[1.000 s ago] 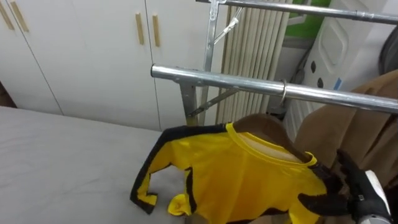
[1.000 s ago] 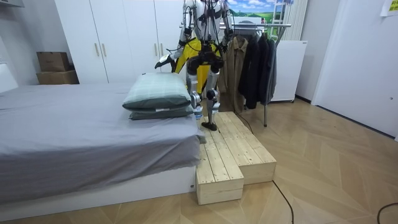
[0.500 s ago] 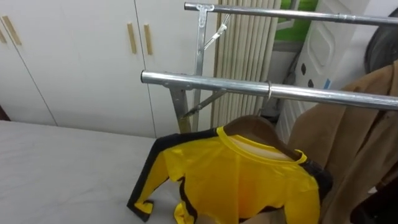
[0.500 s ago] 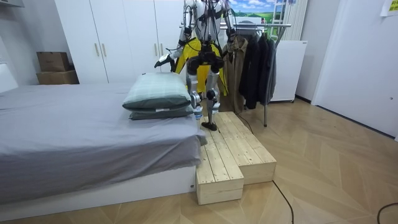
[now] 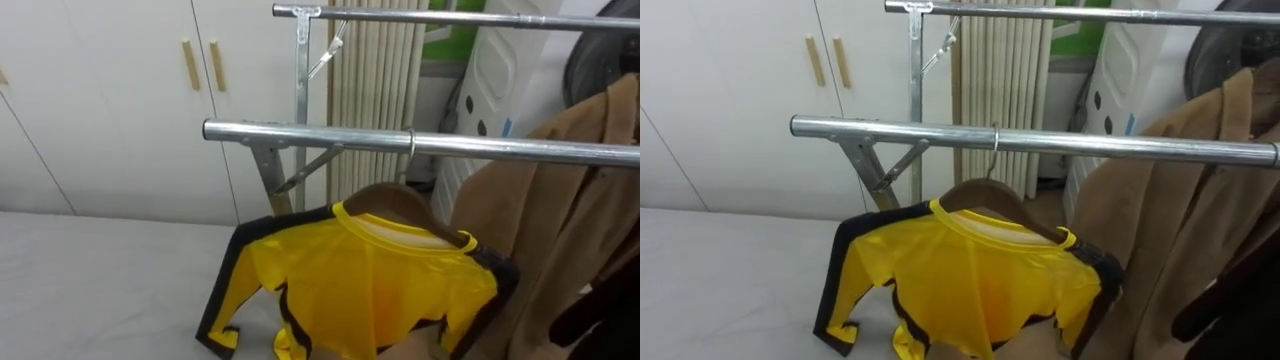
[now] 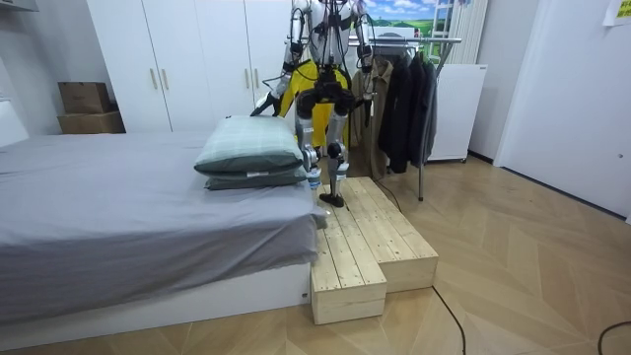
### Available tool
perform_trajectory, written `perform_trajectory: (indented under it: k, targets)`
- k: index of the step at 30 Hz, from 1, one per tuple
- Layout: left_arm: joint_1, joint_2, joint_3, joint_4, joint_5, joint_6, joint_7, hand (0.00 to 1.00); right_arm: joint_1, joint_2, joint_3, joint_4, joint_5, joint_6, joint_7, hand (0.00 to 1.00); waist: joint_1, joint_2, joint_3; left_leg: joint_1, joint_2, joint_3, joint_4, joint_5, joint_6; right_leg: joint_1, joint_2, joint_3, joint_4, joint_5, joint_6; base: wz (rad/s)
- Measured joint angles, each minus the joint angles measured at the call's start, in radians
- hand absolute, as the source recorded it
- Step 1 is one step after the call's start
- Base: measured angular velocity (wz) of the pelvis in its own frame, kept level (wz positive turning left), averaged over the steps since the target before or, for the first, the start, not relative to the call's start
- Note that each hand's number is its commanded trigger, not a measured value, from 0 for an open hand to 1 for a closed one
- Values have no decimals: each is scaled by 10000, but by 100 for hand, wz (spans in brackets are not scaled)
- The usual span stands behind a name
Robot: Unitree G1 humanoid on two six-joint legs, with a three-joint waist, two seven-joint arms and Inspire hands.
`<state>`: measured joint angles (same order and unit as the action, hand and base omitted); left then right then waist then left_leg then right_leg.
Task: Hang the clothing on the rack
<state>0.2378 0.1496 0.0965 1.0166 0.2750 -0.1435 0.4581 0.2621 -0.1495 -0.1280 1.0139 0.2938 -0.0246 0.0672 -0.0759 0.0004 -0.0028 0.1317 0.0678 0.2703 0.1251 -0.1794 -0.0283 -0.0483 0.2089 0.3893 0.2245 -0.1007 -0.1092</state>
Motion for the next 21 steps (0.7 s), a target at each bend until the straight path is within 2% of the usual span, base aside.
perform_trajectory:
  k: [5, 10, 13, 16, 19, 21]
  targets:
    - [-299, 289, 70, 636, -455, -95, -863, 0, 31, 48, -28, 1188, 279, 40, 829, 0, -99, 58, -26, 56, 1, -80, 1, 1, -1, 62, 5, 29, -12, 27, -18, 0]
    - [-299, 412, 200, 655, -676, -78, -1386, 0, 33, 52, -160, 1521, 108, 294, 1099, 0, -145, 50, -25, 128, -3, -80, 3, 1, -1, 114, 10, 56, 4, 37, -3, -1]
    - [-329, 492, 290, 664, -673, -77, -1656, 0, 6, 14, -172, 1549, 66, 404, 1240, 0, -177, 56, -26, 115, 2, -85, 19, 0, -2, 89, -19, -87, 7, 39, -1, 2]
    - [-349, 529, 374, 725, -668, -75, -1891, 0, -78, -60, -245, 1623, -228, 506, 1387, 0, -200, 101, -55, 115, 5, -90, 30, 0, -2, 96, -17, -86, 8, 57, 1, 0]
    - [-541, 521, 387, 822, -659, 175, -2073, 0, -282, -108, -253, 1634, -327, 719, 1394, 0, -253, 176, -73, 104, -4, -270, 33, -1, -1, 127, -16, -57, -30, 88, 32, 3]
    - [-566, 510, 367, 819, -660, 299, -2137, 0, -359, -127, -254, 1632, -301, 726, 1368, 0, -290, 236, -68, 104, -7, -287, 32, -1, -1, 129, -18, -57, -34, 96, 36, 0]
